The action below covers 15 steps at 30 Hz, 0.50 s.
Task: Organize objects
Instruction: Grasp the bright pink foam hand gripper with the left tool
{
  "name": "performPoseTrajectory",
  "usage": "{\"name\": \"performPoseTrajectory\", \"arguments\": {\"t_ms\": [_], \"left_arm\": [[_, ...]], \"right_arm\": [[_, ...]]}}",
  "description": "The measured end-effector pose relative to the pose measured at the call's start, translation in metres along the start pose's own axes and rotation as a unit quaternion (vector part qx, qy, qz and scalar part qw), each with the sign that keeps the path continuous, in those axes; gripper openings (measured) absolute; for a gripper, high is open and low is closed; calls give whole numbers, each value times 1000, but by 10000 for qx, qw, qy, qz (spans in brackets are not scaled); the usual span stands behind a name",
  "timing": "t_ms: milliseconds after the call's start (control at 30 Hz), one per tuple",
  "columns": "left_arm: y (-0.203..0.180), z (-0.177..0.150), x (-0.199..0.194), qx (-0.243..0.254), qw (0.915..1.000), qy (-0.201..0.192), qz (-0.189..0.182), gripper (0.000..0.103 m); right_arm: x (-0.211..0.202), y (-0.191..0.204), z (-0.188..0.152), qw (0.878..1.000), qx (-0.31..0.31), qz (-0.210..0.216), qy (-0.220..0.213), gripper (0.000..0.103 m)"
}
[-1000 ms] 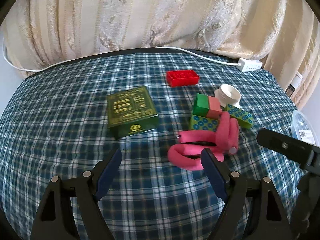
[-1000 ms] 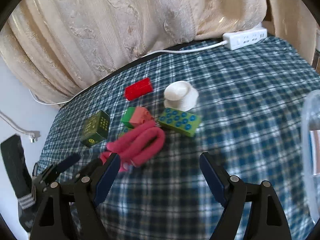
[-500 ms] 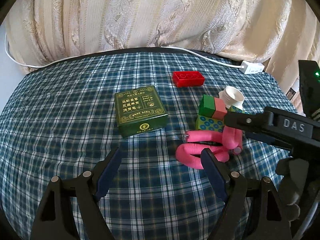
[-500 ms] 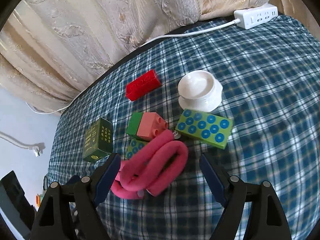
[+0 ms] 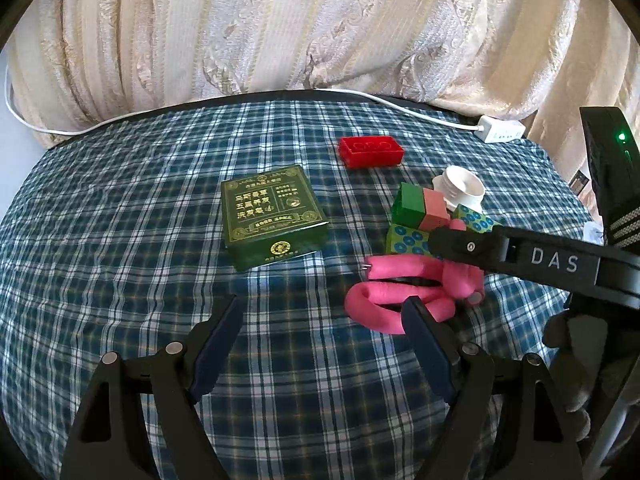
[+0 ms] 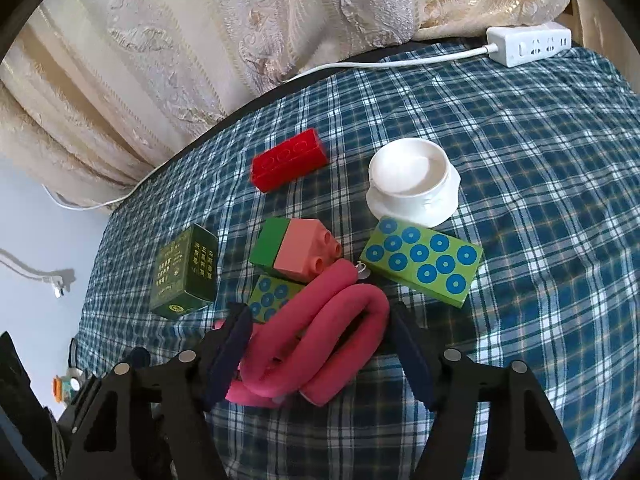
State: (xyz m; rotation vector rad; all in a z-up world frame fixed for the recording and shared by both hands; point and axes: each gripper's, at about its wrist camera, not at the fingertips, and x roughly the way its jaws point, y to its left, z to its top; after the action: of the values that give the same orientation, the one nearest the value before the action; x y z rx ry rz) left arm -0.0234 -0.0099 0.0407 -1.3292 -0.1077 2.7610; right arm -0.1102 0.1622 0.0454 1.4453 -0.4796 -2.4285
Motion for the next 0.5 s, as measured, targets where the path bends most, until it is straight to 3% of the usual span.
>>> {"name": "performPoseTrajectory", "arguments": {"t_ms": [500], "left_arm": [[-12,2,10,188,9992,46,-364,82]], "right_arm": [[-39,-24,-20,9990,21,-228,-378,71]]}}
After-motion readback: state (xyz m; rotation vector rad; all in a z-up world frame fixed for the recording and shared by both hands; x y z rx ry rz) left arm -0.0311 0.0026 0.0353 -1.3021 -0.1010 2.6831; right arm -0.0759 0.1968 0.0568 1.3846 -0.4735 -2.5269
